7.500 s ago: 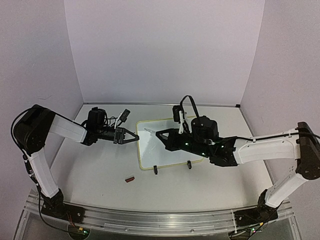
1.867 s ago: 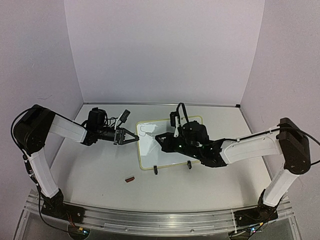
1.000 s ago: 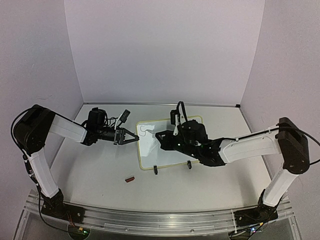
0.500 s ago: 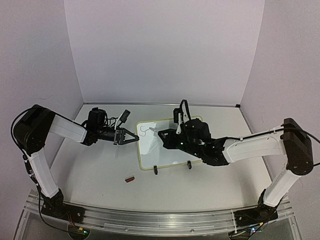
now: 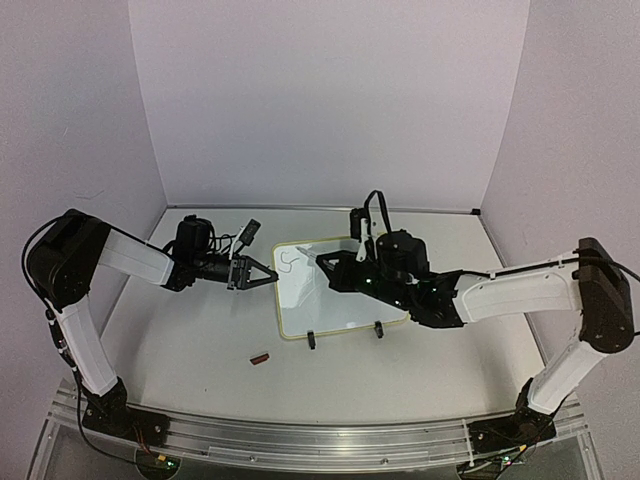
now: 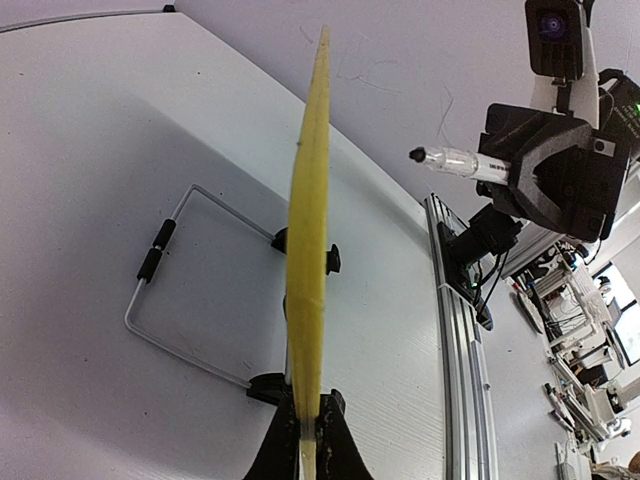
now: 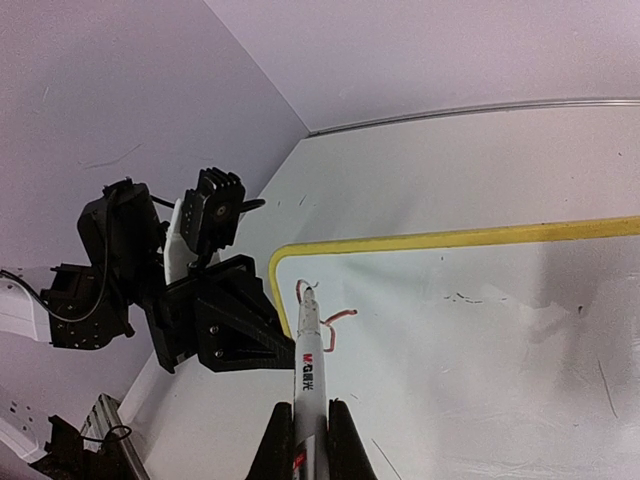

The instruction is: Write a sentence on the whiteboard

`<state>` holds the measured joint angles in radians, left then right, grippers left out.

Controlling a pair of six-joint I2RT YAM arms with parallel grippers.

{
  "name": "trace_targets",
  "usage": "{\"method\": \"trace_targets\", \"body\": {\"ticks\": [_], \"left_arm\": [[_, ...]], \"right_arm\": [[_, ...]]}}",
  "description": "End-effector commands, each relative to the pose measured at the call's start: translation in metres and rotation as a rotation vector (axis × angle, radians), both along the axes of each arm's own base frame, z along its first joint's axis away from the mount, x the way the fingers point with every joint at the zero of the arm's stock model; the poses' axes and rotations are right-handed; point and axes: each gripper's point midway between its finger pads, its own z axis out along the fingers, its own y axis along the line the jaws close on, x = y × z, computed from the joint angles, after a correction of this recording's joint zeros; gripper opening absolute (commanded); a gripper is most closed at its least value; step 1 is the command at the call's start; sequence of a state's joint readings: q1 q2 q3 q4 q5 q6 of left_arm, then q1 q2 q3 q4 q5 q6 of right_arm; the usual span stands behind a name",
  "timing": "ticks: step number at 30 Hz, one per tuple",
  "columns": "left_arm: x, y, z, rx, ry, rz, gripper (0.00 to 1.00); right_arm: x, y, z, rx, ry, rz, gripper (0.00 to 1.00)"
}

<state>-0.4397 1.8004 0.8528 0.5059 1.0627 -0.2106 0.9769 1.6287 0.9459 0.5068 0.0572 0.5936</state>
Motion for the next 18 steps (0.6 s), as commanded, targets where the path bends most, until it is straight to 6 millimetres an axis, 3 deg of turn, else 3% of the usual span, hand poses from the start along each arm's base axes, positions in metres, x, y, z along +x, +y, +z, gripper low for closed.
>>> {"method": "trace_targets", "body": {"ticks": [1, 18], "left_arm": [[-0.005, 0.000, 0.004, 0.006, -0.026, -0.006, 0.00], [-0.004, -0.001, 0.002, 0.012, -0.028, -0.008, 0.00]], "right_arm": [[0.005, 0.009, 0.011, 0.021, -0.025, 0.018, 0.00], [0.021, 0.013, 0.001, 0.004, -0.006, 0.011, 0.00]]}}
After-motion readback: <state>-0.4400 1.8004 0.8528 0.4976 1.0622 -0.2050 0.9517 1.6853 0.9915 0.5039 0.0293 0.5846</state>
